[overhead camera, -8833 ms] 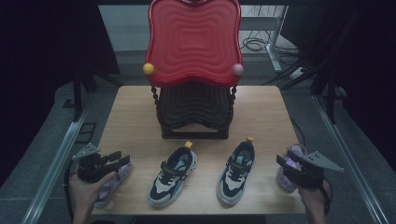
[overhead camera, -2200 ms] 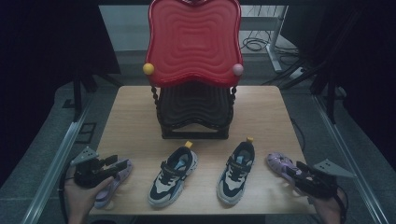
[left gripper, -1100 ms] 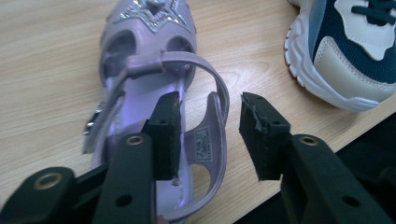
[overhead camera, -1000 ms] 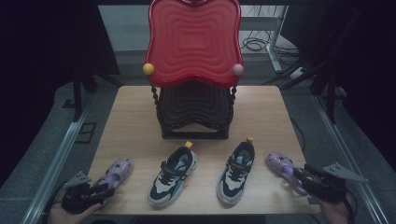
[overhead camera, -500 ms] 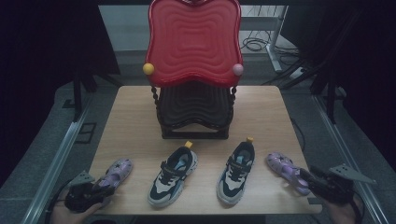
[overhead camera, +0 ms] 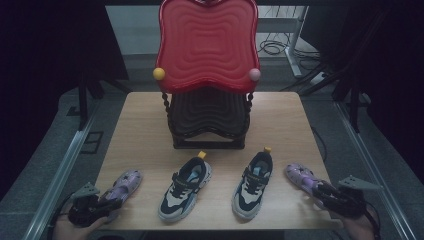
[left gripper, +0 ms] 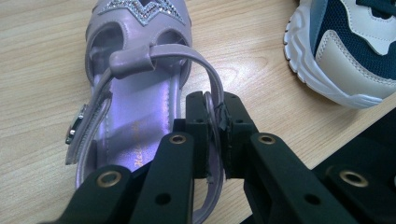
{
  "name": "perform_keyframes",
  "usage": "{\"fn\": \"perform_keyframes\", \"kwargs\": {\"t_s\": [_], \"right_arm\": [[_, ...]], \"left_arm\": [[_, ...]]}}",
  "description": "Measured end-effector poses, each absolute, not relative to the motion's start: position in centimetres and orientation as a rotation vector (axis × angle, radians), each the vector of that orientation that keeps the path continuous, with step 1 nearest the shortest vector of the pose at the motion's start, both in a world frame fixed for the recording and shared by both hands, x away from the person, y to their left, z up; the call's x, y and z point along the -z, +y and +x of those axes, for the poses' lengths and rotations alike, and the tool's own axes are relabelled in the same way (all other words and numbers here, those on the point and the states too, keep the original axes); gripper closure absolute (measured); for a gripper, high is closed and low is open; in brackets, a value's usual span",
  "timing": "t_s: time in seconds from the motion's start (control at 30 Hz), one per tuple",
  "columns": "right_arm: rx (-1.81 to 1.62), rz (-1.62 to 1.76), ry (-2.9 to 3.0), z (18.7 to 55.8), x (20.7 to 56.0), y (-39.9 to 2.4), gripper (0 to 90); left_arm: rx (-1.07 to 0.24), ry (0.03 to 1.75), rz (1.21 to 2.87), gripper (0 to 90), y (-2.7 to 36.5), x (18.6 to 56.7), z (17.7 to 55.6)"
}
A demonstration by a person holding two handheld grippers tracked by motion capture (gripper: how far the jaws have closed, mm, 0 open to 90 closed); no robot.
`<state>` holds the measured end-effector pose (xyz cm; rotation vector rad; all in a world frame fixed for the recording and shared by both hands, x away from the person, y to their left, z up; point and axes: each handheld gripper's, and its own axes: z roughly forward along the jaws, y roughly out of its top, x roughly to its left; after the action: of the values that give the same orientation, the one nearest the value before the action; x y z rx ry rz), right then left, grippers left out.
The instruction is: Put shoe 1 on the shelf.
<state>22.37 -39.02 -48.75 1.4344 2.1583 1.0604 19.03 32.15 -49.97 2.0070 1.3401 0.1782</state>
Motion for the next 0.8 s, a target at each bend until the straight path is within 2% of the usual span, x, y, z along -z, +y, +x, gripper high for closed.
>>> {"fn": "perform_keyframes", "kwargs": {"t_s": [0.27, 0.8], "right_arm": [[-1.045, 1.439, 2.183, 22.58, 49.32, -39.05, 80.9], [-1.121, 1.439, 2.192, 22.72, 49.72, -39.50, 85.7]], "left_arm": [[-0.173, 1.340, 1.998, 83.7, 32.26, 50.02, 19.01], [-0.177, 1.338, 1.965, 84.6, 32.39, 50.10, 19.02]]}}
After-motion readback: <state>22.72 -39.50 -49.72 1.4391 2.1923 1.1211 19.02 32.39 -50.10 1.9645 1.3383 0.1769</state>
